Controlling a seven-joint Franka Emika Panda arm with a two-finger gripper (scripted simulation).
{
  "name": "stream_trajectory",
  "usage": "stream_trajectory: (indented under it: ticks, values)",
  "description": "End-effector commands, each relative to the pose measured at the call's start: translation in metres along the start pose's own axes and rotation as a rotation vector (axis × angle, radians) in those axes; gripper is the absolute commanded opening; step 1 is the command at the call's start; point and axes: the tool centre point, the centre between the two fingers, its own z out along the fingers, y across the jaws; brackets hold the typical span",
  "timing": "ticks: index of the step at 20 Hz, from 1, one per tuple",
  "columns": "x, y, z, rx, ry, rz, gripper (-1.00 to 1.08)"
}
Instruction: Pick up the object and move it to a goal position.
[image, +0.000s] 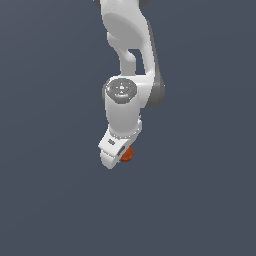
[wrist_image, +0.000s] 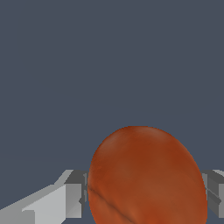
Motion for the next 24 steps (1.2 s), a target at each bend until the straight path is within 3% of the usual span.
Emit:
stream_trajectory:
  ticks: [1,24]
  values:
    - [-0.001,-0.006,-0.031,-0.003,0.002,0.0,-1.0]
    - [-0.011,-0.056,-0.292,-0.003,0.003,-0.001,-1.0]
